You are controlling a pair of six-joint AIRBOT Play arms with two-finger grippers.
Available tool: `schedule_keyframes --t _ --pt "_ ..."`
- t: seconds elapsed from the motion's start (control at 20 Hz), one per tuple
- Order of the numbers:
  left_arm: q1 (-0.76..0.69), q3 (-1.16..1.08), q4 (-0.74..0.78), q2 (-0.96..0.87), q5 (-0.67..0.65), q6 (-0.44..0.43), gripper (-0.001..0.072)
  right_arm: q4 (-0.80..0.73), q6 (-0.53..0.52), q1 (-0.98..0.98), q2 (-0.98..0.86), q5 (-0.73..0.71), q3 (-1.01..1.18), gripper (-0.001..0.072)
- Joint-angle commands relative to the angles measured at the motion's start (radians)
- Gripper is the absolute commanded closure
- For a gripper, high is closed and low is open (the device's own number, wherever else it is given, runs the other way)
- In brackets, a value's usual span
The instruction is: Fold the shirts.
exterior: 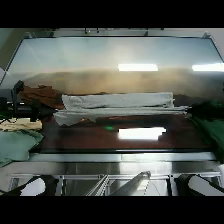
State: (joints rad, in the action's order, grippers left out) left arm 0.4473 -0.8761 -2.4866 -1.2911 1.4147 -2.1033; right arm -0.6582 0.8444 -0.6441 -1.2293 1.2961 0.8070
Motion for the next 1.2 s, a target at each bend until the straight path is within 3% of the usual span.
schedule_keyframes --t 0.0,0.35,0.45,0.75,0.8,0.85,0.9,0.95,1.0,1.05,1.1,1.15 --pt "-0.068 -0.120 0.000 -0.132 -0.019 0.014 0.0684 0.032 -0.008 0.084 -0.025 -0.178 0.000 0.0695" --pt "-0.168 -0.550 0.006 -0.459 -0.024 0.112 0.0685 0.036 -0.008 0.277 -0.222 -0.521 0.003 0.0695" --pt "-0.185 -0.627 0.008 -0.543 0.000 0.116 0.0686 0.042 -0.011 0.298 -0.262 -0.567 0.003 0.0695" --pt "-0.198 -0.718 0.010 -0.713 0.058 0.150 0.0687 0.200 -0.165 0.315 -0.288 -0.626 0.003 0.0685" --pt "-0.197 -0.718 0.010 -0.721 0.069 0.150 0.0683 0.199 -0.164 0.314 -0.287 -0.604 0.003 0.0573" --pt "-0.191 -0.718 0.006 -0.721 0.082 0.149 0.0589 0.197 -0.164 0.309 -0.285 -0.572 0.003 0.0361" --pt "-0.186 -0.718 0.000 -0.713 0.090 0.150 0.0317 0.181 -0.164 0.298 -0.273 -0.526 0.005 0.0310" --pt "-0.176 -0.718 -0.004 -0.700 0.088 0.150 0.0055 0.152 -0.163 0.282 -0.257 -0.480 0.014 0.0310" --pt "-0.167 -0.718 -0.004 -0.684 0.083 0.153 -0.0009 0.112 -0.144 0.265 -0.239 -0.446 0.031 0.0310" --pt "-0.153 -0.718 -0.004 -0.664 0.080 0.153 -0.0009 0.045 -0.082 0.244 -0.225 -0.442 0.055 0.0287" --pt "-0.136 -0.718 -0.003 -0.643 0.078 0.153 -0.0008 -0.009 -0.020 0.225 -0.224 -0.442 0.082 0.0181" --pt "-0.120 -0.718 -0.003 -0.623 0.077 0.153 -0.0008 -0.046 0.019 0.211 -0.228 -0.442 0.106 0.0121"
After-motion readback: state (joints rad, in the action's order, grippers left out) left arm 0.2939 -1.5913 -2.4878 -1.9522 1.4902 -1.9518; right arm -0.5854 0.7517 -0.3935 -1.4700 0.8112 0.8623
